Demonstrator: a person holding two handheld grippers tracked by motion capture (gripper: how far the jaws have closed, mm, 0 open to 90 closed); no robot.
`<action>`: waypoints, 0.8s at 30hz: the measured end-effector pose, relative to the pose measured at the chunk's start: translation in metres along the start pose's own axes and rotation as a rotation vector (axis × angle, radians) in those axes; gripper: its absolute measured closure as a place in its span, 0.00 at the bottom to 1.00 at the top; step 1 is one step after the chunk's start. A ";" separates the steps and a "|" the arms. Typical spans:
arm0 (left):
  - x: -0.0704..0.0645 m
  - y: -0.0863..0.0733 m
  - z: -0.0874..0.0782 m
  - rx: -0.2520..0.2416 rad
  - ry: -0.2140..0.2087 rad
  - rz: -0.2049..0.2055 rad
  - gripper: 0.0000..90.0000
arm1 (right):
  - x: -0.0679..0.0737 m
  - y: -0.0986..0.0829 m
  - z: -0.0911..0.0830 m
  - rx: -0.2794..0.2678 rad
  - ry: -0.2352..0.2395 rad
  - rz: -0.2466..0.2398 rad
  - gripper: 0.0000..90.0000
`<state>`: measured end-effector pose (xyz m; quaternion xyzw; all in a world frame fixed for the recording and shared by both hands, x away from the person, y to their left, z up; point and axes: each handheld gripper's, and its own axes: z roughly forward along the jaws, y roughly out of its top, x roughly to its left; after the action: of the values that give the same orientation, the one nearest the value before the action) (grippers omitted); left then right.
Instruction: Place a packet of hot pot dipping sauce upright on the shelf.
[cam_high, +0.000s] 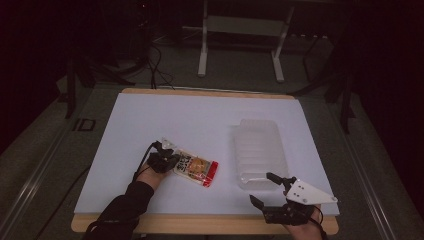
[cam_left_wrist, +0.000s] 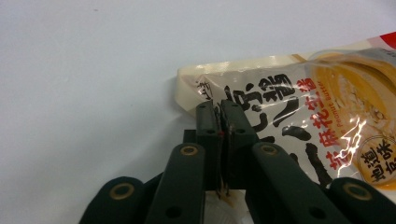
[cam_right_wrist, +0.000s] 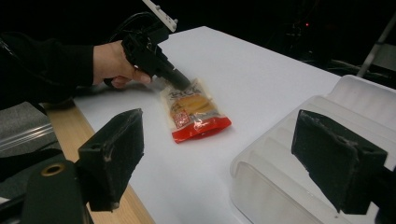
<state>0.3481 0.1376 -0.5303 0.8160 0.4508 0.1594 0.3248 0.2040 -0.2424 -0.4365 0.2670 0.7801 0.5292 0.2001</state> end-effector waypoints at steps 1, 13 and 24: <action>0.000 0.000 0.000 -0.005 -0.002 -0.004 0.99 | 0.000 0.000 0.000 0.001 0.000 0.000 0.19; 0.010 0.009 -0.018 -0.064 -0.091 -0.045 1.00 | -0.003 -0.001 -0.001 -0.003 -0.004 0.011 0.19; -0.003 0.031 -0.046 -0.118 -0.126 0.002 1.00 | -0.002 0.000 -0.003 -0.007 -0.009 0.011 0.21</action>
<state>0.3406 0.1409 -0.4751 0.8042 0.4186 0.1343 0.4000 0.2042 -0.2457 -0.4355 0.2729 0.7760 0.5317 0.2018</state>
